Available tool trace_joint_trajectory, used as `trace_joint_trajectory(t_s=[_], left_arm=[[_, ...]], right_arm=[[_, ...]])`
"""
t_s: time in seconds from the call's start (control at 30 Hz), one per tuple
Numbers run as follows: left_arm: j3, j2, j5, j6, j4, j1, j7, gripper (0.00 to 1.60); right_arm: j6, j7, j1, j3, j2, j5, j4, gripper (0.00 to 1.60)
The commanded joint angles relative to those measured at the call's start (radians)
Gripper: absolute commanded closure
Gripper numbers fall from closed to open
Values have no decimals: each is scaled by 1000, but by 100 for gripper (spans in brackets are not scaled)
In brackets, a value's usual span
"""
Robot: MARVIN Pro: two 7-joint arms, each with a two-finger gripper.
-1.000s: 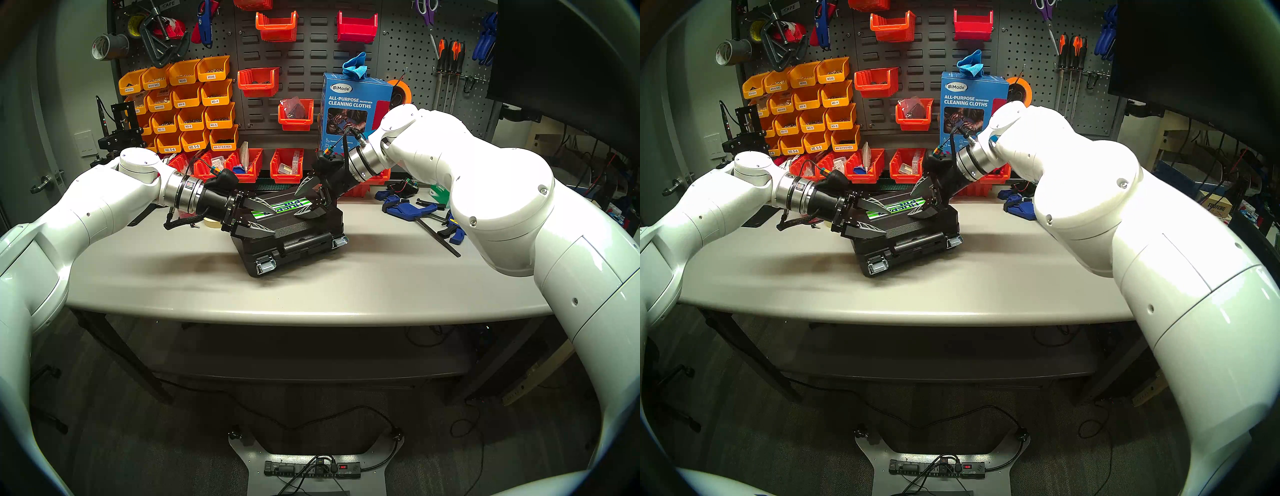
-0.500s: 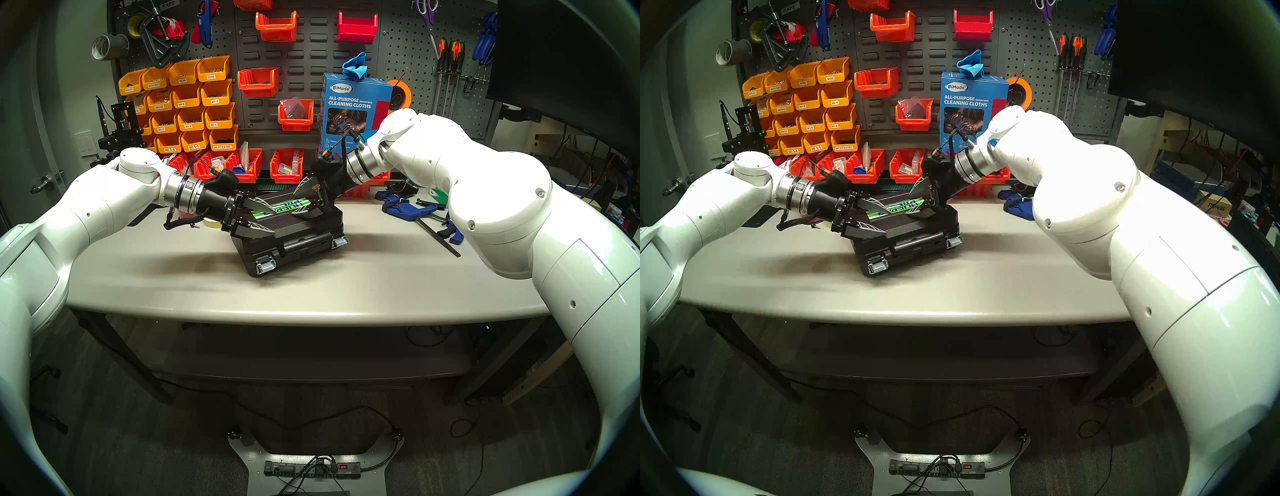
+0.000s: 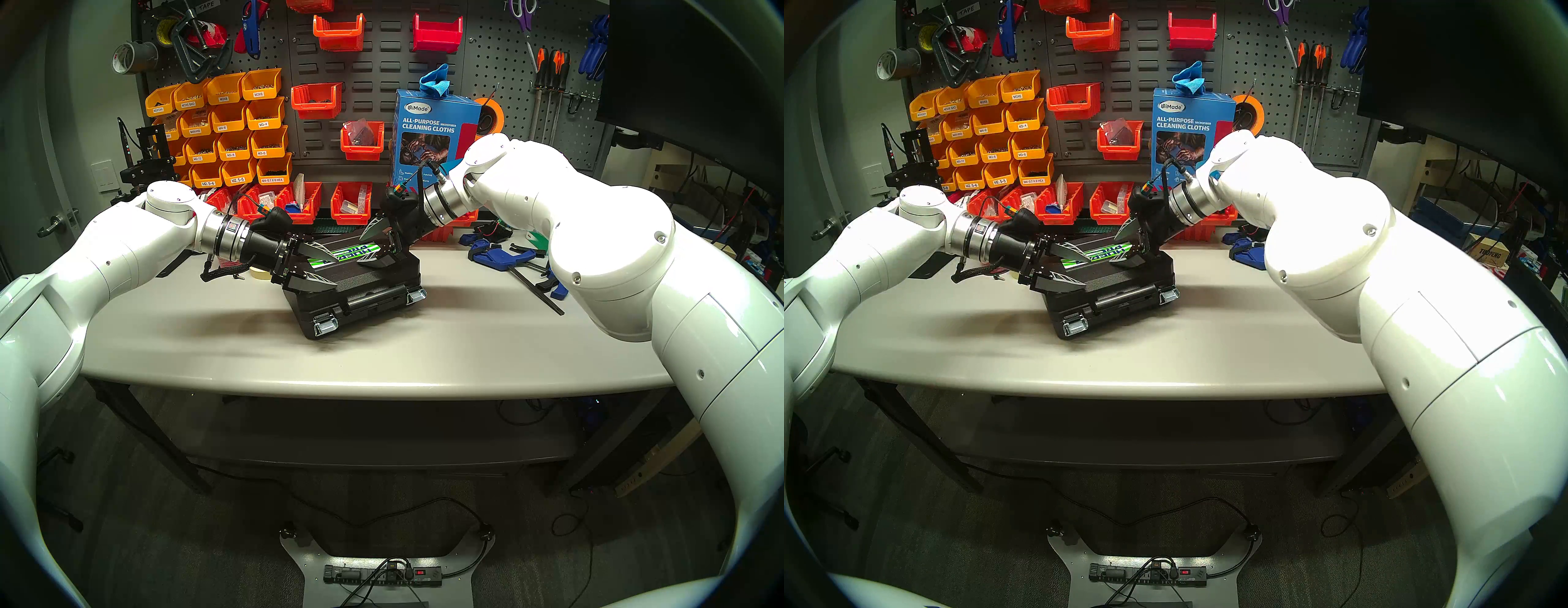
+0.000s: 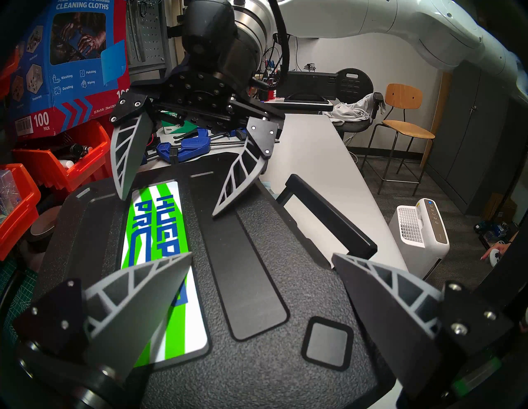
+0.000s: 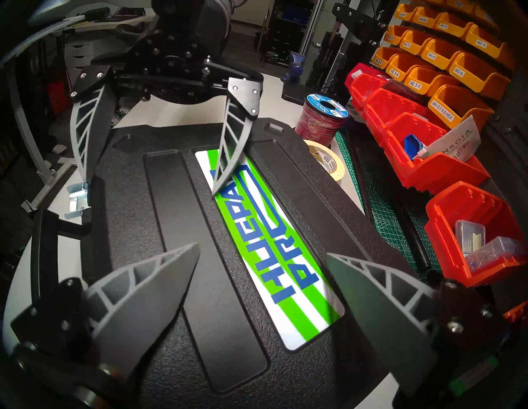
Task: Open the tool box
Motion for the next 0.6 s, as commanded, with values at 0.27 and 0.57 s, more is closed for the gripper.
trace_joint_trajectory(t_s=[0.27, 0.57], left_arm=[[-1, 0, 0, -1, -1, 1, -4, 0], [-1, 0, 0, 0, -2, 2, -4, 0]], right_arm=[[15, 53, 93, -49, 54, -25, -2, 0], [3, 59, 184, -50, 127, -33, -5, 0]])
